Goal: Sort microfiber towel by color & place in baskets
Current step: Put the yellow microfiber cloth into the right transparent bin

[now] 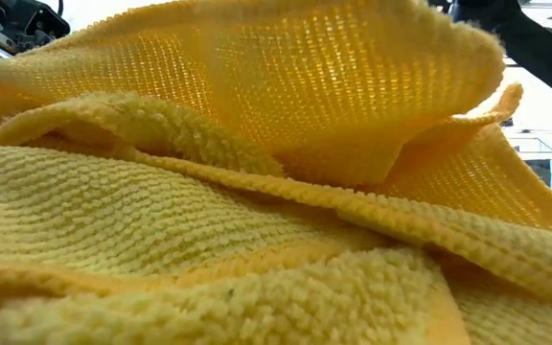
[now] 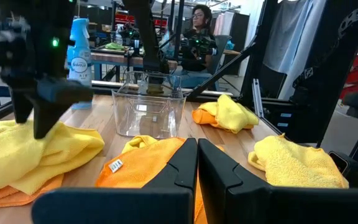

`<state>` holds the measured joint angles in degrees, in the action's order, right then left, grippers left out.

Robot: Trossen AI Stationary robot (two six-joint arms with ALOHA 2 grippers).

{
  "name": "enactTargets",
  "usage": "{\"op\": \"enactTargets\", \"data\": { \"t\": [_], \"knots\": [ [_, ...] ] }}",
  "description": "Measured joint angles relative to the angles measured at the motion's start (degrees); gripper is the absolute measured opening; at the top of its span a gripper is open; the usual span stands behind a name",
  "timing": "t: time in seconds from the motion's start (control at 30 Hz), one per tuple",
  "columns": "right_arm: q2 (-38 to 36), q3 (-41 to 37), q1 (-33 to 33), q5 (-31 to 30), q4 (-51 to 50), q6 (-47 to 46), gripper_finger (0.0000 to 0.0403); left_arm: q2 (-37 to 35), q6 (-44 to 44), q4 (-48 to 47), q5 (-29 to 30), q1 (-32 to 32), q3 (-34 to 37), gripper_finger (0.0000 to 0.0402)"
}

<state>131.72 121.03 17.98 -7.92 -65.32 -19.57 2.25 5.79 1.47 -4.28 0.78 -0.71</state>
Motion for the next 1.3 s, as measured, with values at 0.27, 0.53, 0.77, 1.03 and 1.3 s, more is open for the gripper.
{"op": "enactTargets", "data": {
  "t": [0.27,0.53,0.77,1.03,1.3],
  "knots": [
    [1.53,-0.02,0.0,0.99,-0.05,-1.41,0.0173,0.0,-0.01,0.01,-0.01,0.0,0.0,0.0001],
    [0.73,1.12,-0.01,2.15,-2.39,-2.59,0.0012,0.0,0.0,-0.01,0.01,0.01,0.0,0.0001],
    [-1.16,12.07,-1.75,-3.04,-8.55,-3.65,0.0005,-0.01,-0.01,0.02,0.01,0.0,0.0,0.0001],
    [-13.61,9.18,-5.34,-8.28,-9.34,-10.17,0.0002,0.24,-0.01,-0.03,0.12,0.0,-0.02,0.0001],
    [-23.52,9.18,-13.12,-16.75,-15.91,-15.61,0.0001,0.42,-0.01,-0.07,0.36,0.0,-0.02,0.0001]
  ]
}}
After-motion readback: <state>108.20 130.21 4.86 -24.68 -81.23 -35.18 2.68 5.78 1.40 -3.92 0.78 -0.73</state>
